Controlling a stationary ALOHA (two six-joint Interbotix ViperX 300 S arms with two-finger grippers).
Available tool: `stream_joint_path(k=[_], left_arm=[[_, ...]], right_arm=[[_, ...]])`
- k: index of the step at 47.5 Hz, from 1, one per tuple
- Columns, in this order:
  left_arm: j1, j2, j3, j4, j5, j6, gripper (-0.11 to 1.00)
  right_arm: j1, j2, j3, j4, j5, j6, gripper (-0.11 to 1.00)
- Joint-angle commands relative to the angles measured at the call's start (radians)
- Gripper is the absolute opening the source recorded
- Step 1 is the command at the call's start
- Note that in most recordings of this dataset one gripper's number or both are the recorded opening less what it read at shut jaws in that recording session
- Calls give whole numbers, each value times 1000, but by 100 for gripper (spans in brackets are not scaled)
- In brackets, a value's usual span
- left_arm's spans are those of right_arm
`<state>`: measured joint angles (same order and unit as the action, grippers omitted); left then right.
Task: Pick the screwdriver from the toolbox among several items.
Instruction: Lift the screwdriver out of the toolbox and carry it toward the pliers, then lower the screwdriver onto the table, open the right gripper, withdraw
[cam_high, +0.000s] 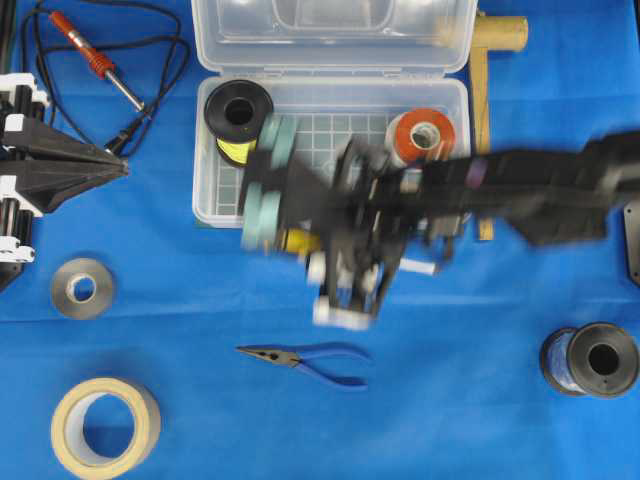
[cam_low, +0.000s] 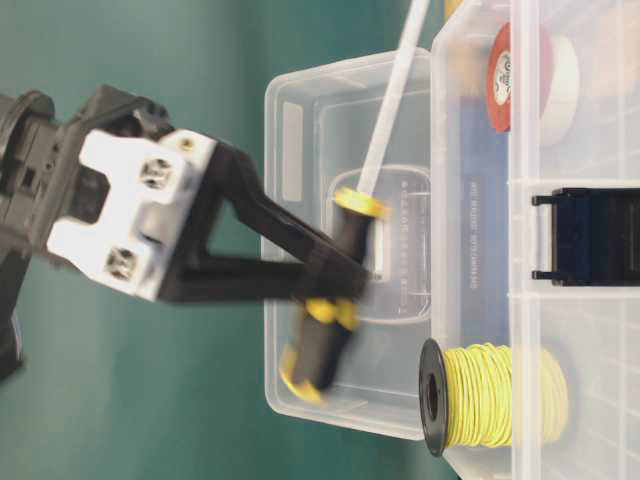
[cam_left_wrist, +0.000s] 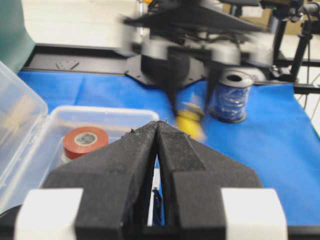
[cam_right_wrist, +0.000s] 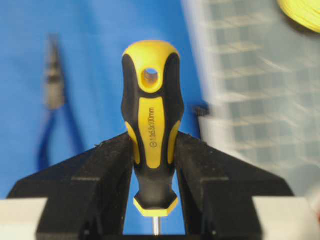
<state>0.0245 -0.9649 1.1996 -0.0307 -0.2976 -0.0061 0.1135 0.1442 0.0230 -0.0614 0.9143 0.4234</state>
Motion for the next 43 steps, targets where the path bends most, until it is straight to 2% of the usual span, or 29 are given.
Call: stream_joint_path(k=[1,10,17,26,33,40,41,43], left_arm=[[2,3,-11,-2,-5,0,0],[2,3,-6,-2,-3,-2,0],[2,3,-5,-2,-3,-2,0],[2,3,-3,-2,-5,-2,0],[2,2,-3,-2,-3,-2,0],[2,2,-3,-2,-3,-2,0],[2,2,-2,-2,-3,-2,0],[2,2,-2,-2,-3,-2,0]], right_arm=[[40,44,-46,-17,-28,3,26],[69,229,-86,-11,-58,9,26],[64,302,-89,9,-114,17,26],[63,344,-87,25,-156,40,26],[61,356,-89,58,-156,37,27],[60,351,-87,58,-156,37,27],[60,350,-87,58,-156,37,29],[60,339,-87,55,-155,37,40]])
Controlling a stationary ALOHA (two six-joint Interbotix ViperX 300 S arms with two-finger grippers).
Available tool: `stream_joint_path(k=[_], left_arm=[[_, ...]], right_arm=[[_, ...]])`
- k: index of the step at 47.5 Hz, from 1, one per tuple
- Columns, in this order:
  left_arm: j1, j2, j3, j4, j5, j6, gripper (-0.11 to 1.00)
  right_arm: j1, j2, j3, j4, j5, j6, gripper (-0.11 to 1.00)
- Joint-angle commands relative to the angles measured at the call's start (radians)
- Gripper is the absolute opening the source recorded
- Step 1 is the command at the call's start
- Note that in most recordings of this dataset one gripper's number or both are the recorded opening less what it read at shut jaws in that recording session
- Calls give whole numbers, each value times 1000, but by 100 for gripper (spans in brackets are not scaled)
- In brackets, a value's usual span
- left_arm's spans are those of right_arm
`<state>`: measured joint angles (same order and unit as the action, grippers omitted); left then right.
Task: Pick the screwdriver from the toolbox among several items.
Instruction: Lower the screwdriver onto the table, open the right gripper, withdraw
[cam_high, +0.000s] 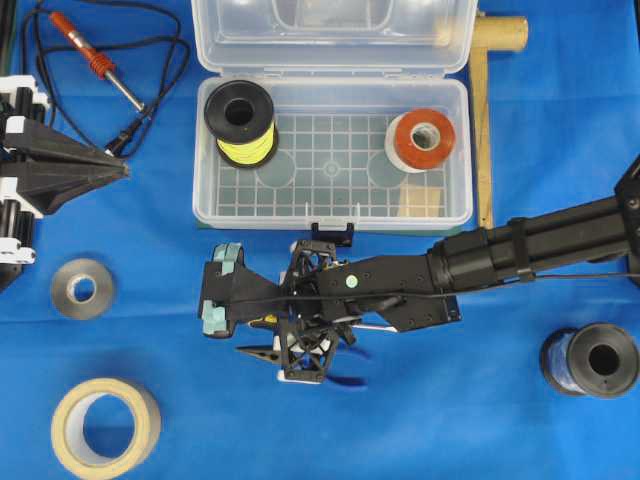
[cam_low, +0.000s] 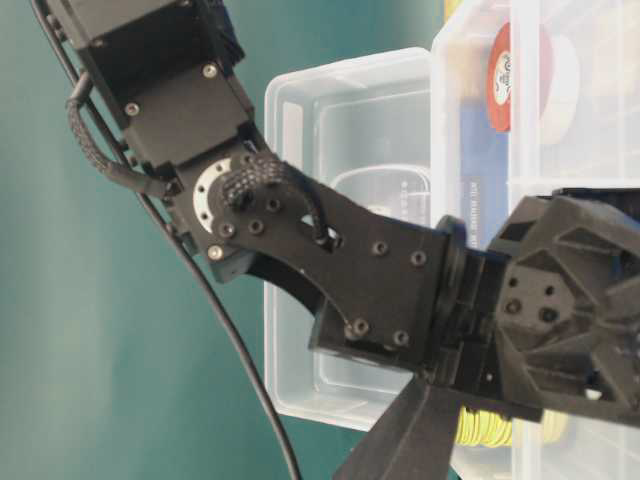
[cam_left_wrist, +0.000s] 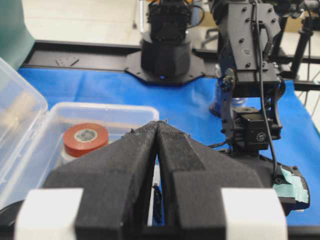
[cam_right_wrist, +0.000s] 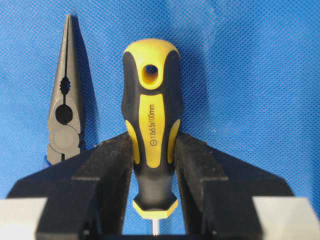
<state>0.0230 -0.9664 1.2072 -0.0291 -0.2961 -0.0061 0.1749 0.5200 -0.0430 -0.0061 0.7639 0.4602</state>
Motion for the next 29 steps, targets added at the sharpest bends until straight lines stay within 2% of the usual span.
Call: stream_joint_path(k=[1,5,8,9,15,19,23,29], left_arm=[[3,3,-9,-3,-5,-2,0],[3,3,-8,-3,-6,-2,0],[3,2,-9,-3,-6,-2,0],[3,0,-8,-3,-5,-2,0],[3,-11,-8,-3,0,-3,0],[2,-18,-8,-3,6,-5,0],[3,-28,-8,-3,14,-6,0],[3,-41,-6,-3,18,-6,0]], right_arm=[[-2,-44,-20,0,-3,0,46],[-2,-89,-12,-12,18,-3,70],[-2,-130,-5,-32,37,-2,83],[-2,-144,-2,-41,43,0,84],[-2,-265,46,-92,78,8,78],[-2,-357,104,-121,81,8,79],[-2,-460,186,-153,72,9,79],[-2,-643,360,-213,-3,9,79]])
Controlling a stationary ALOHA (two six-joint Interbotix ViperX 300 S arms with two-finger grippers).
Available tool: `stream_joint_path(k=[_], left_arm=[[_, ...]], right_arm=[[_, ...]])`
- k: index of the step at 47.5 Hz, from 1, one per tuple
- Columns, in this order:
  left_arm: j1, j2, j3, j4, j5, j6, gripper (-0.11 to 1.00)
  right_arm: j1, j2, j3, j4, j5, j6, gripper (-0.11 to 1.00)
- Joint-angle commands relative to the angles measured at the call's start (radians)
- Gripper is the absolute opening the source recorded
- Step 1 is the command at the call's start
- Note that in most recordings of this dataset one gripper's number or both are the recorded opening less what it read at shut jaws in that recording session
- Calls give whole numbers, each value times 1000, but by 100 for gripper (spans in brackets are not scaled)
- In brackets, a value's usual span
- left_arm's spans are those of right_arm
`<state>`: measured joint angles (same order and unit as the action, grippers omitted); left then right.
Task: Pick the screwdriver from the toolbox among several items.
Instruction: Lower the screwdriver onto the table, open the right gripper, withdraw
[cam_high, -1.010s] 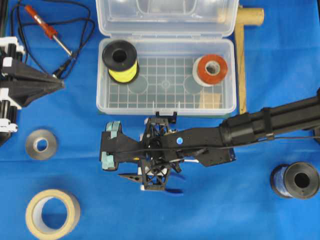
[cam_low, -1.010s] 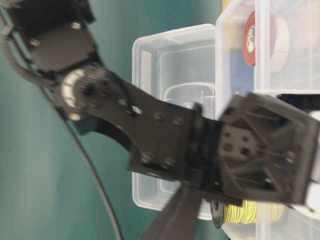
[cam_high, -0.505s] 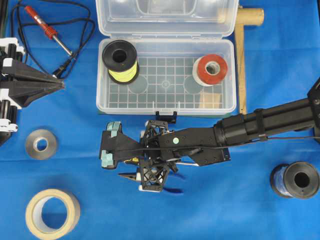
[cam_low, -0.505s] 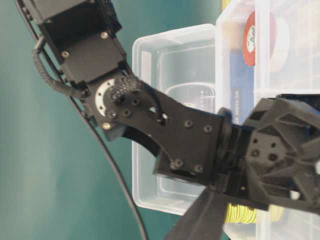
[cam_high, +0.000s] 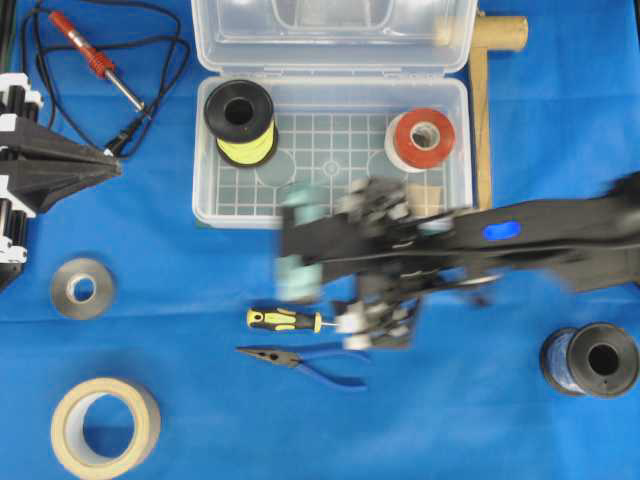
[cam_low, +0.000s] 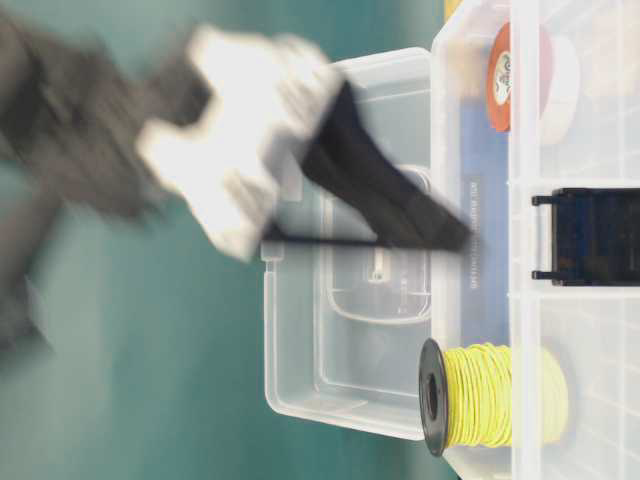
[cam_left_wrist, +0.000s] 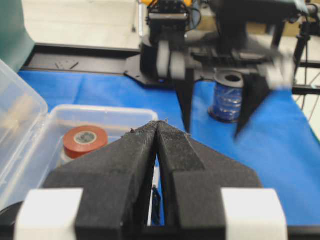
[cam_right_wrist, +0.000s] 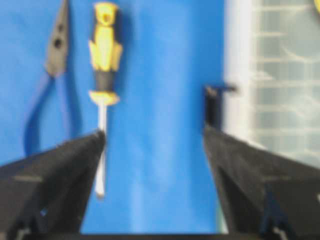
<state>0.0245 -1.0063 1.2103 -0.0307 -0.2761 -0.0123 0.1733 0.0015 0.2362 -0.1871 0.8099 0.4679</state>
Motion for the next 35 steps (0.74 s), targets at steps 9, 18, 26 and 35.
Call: stream_joint_path(k=[9,18,26,35], left_arm=[[2,-5,-8,-2,-3,0,0],[2,0,-3,-2,-3,0,0],[2,3,-2,-2,-3,0,0],[2,3,2,-2,-3,0,0]], right_arm=[[0,-430,391,-81,-275,2,79],[-3,-710,634,-87,-411,2,78],[-15,-897,813,-92,-463,2,78],[-55,-1034,959,-104,-522,2,78]])
